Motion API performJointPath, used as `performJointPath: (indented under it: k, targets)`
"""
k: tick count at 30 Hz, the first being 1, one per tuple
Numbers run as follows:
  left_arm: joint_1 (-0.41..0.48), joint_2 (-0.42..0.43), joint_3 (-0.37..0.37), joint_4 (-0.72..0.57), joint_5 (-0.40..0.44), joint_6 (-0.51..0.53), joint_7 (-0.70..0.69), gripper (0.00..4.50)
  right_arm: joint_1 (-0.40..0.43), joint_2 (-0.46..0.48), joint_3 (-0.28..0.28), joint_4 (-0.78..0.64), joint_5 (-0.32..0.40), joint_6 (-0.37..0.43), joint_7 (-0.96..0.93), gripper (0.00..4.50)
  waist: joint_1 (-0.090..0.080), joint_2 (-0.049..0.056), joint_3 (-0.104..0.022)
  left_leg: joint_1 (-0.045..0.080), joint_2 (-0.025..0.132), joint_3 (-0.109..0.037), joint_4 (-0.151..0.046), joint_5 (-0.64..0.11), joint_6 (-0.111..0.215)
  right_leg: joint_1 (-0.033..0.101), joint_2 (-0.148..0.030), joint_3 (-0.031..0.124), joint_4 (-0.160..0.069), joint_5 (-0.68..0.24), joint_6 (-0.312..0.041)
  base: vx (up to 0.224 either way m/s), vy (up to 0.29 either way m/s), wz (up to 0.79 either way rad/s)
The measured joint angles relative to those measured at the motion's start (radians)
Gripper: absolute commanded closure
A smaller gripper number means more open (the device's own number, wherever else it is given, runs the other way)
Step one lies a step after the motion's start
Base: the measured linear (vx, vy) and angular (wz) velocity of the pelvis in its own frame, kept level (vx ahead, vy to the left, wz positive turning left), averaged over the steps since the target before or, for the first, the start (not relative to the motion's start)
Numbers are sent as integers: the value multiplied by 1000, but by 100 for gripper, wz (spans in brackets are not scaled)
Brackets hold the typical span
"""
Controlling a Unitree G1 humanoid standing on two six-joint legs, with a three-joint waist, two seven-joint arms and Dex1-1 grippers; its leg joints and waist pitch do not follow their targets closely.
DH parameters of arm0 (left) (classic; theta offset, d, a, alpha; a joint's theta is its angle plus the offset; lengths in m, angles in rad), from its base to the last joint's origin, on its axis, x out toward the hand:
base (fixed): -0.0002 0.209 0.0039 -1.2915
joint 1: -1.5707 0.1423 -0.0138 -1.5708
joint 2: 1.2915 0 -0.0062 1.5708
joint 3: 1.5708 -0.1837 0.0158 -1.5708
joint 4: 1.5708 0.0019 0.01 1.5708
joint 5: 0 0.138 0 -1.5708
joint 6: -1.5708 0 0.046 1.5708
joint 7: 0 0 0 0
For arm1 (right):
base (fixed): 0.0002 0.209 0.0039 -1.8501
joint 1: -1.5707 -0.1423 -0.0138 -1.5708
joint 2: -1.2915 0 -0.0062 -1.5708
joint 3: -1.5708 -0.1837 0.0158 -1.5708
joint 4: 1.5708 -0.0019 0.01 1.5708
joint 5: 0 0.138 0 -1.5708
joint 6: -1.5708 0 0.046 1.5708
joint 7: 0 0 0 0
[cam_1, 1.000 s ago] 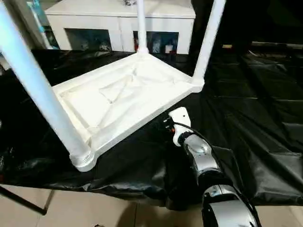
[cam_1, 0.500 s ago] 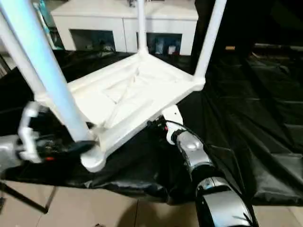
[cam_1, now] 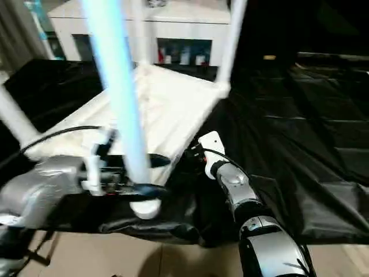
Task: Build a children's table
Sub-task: Rotate table base
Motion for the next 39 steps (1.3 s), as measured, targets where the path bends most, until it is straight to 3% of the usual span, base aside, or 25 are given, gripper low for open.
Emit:
performJointPath:
  k: [9, 19, 25, 29, 33, 39]
  targets:
    - [-161, -94, -71, 264, 197, -202, 145, 3, -3, 3, 2, 2, -9, -9, -1, 57, -1, 1, -1, 1, 0, 0, 0, 0, 0, -1, 1, -1, 0, 1, -2, 0, 0, 0]
    - [-220, -165, -42, 499, 324, -355, 362, 3, -5, -31, -12, 0, -6, -26, 15, 57, 11, 3, 0, -1, 0, -1, 0, 0, 0, -1, -1, -1, -1, 6, -8, 0, 0, 0]
    - [-189, -178, -24, 461, 265, -370, 245, 3, -5, -103, -43, -29, 29, -56, 74, 57, 15, 4, 1, -4, 0, -1, 1, 0, 0, -3, -1, -2, -2, 6, -8, 0, 0, 0]
    - [-163, -97, -63, 430, 250, -365, 100, 3, 15, -149, -45, -64, 37, -77, 159, 57, 18, 6, 0, -6, 1, 0, 1, 0, 0, -5, 1, -3, -2, 4, -8, 0, 0, 0]
    - [-165, 0, -101, 482, 310, -375, 3, 3, 69, -203, -35, -114, 59, -92, 317, 57, 29, 9, 1, -6, 1, 1, 1, 0, 0, -4, 1, -3, -2, 2, -9, 0, 0, 0]
    - [-234, 28, -144, 678, 456, -489, 52, 3, 145, -233, 30, -244, 81, -86, 558, 57, 35, 11, 2, -7, 1, 1, 2, 0, 0, -4, -1, -3, -2, 2, -9, 0, 0, 0]
